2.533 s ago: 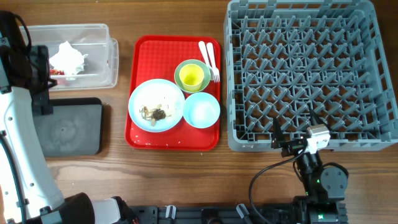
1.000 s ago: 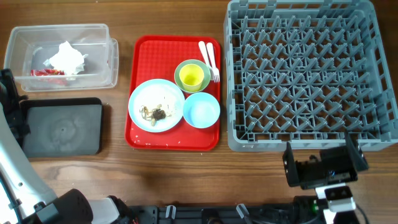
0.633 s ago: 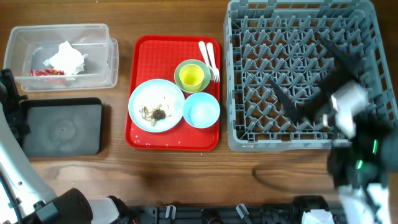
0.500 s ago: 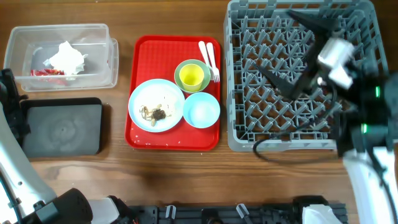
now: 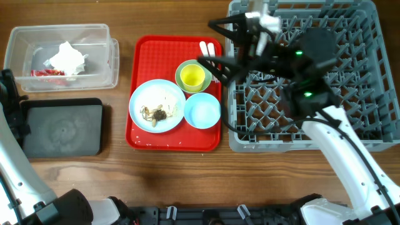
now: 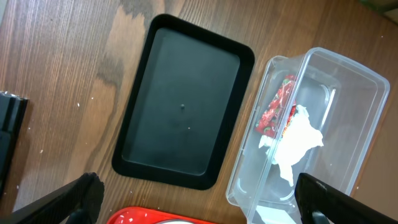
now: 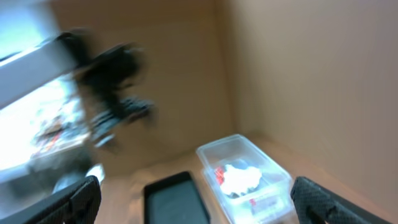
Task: Sort waste into correct bins and load items into the dishwasher rack
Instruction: 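Swing the right gripper over the red tray toward the yellow cup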
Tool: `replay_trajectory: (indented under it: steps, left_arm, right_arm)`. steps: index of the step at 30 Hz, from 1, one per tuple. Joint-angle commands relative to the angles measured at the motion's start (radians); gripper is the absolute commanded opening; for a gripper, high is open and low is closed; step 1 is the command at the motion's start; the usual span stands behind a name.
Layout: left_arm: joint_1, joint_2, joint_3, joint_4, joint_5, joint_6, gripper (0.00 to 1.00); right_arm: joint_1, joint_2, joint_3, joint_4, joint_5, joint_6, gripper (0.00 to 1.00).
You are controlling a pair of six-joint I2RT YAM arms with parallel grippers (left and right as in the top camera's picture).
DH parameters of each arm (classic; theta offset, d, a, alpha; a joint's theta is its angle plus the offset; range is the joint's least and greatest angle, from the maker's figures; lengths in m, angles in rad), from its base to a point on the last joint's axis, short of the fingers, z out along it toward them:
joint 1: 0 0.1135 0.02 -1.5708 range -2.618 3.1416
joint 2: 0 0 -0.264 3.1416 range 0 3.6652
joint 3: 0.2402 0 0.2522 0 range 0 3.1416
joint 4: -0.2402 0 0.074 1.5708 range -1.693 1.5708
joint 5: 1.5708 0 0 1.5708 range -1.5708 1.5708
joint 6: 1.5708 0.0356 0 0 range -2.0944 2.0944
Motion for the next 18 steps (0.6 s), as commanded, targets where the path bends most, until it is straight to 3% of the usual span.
replay_trajectory:
  steps: [1,3,5,8,13,18]
  left_arm:
    - [0.005,0.005,-0.002,-0.001,-0.005,-0.017,1.0]
    - [0.005,0.005,-0.002,-0.002,-0.005,-0.017,1.0]
    - [0.005,0.005,-0.002,-0.002,-0.006,-0.017,1.0]
    - [0.005,0.005,-0.002,-0.002,-0.005,-0.017,1.0]
    - [0.005,0.005,-0.002,-0.001,-0.005,-0.017,1.0]
    - [0.005,0.005,-0.002,-0.001,-0.005,-0.017,1.0]
  right_arm:
    - [0.13,0.013,0.025,-0.079,0.634,-0.034,1.0]
    - [0.198,0.03,0.025,-0.068,0.769,-0.187,1.0]
    - [0.25,0.044,0.025,-0.058,0.783,-0.3,1.0]
    - [0.293,0.053,0.025,-0.07,0.778,-0.287,1.0]
    - [0.291,0.126,0.04,-0.048,0.776,-0.138,1.0]
    - [0.288,0.244,0.232,-0.241,0.761,-0.14,1.0]
